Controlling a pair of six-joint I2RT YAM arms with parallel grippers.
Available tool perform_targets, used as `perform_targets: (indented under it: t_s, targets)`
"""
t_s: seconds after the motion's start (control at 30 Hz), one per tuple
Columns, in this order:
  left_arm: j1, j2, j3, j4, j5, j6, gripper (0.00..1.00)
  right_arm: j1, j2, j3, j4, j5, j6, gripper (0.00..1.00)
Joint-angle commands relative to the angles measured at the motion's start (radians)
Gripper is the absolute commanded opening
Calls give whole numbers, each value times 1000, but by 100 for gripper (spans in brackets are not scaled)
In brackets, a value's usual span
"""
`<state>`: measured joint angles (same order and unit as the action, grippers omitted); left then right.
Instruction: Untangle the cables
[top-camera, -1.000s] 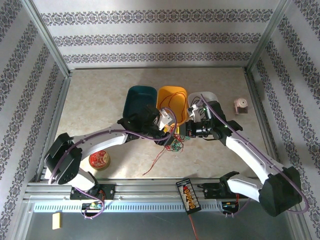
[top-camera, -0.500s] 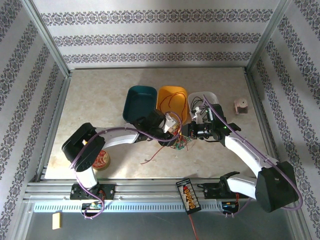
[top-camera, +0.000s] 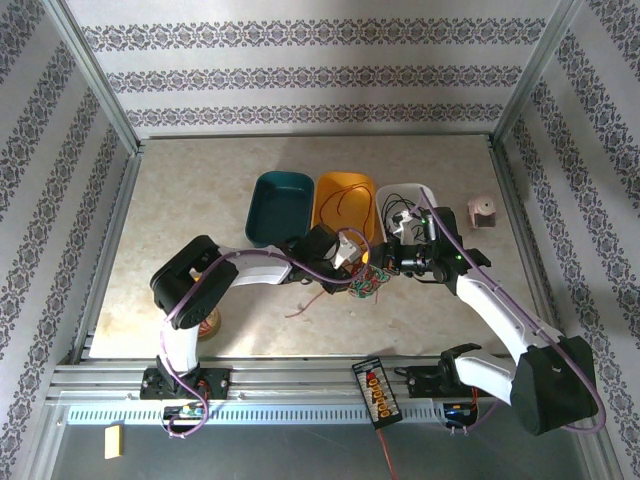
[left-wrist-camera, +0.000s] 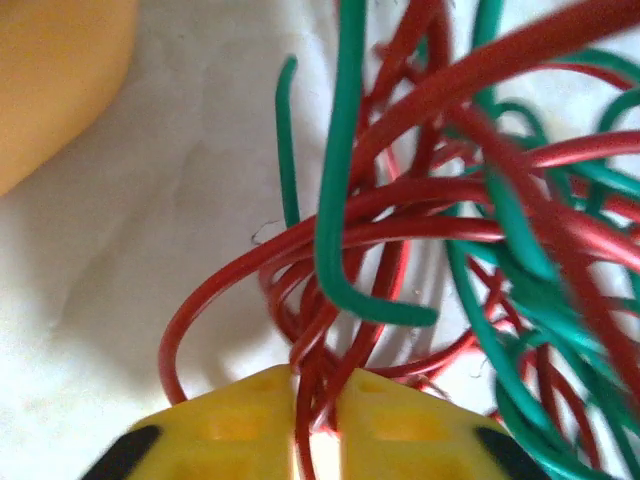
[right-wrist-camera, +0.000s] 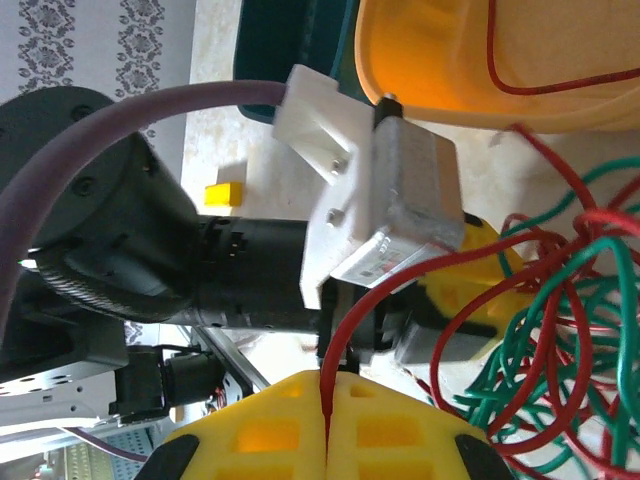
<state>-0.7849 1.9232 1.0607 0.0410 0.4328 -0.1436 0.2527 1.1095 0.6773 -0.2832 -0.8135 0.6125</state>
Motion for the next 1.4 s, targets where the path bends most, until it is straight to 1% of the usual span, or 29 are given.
perform_targets:
  t_s: [0.0,0.03,0.13,0.17,0.23,0.37,0.53,0.67,0.77,0.83,0.87,0.93,1.0,1.03,1.1,1.17,1.2,1.23,1.27,1.33,1.37]
  targets:
    - [4,16,11,39,-19,-6,4,-17,-46,-13,32,-31,20,0]
    - [4,14,10,39,-33,-12,0,-24,-55,-12,29,-27,24,0]
    - [8,-17,-26,53,-73,-28,0,-68,-109,-6,9,5,30,0]
    - [13,-36,-47,66,-80,-38,0,-89,-133,-3,-5,36,35,0]
    - [24,-70,-77,65,-94,-52,0,-137,-189,-4,-24,113,57,0]
    - [38,-116,-105,-24,-191,-67,0,-203,-291,-5,-76,307,89,0]
    - [38,-185,-160,-89,-281,-110,0,-216,-369,-7,-116,489,107,0]
    - [38,-257,-188,-182,-337,-131,0,-217,-417,5,-167,624,99,0]
    - [38,-301,-197,-263,-380,-147,0,-217,-422,17,-206,679,70,0]
    - [38,-326,-198,-320,-406,-152,0,-218,-401,29,-218,665,37,0]
    - [37,-338,-195,-342,-410,-149,0,-217,-373,37,-215,615,13,0]
    - [29,-365,-195,-354,-373,-121,0,-211,-304,51,-186,438,-36,0]
    - [8,-401,-204,-325,-311,-87,8,-178,-220,60,-166,264,-56,0]
    - [2,-414,-208,-309,-282,-79,11,-154,-194,64,-168,230,-61,0]
    - [-2,-427,-199,-305,-262,-76,17,-88,-149,62,-165,213,-74,0]
    - [-3,-434,-186,-315,-270,-60,30,-44,-135,57,-156,225,-76,0]
    - [-5,-440,-180,-318,-286,-51,34,-26,-129,53,-147,215,-75,0]
    - [-5,-445,-177,-320,-303,-45,41,-13,-122,50,-145,208,-72,7]
    - [-5,-452,-172,-323,-317,-38,47,4,-108,48,-150,206,-70,25]
    - [-7,-468,-167,-321,-317,-15,57,41,-76,44,-166,205,-81,36]
    - [-10,-479,-165,-319,-320,-1,61,59,-56,39,-175,219,-86,42]
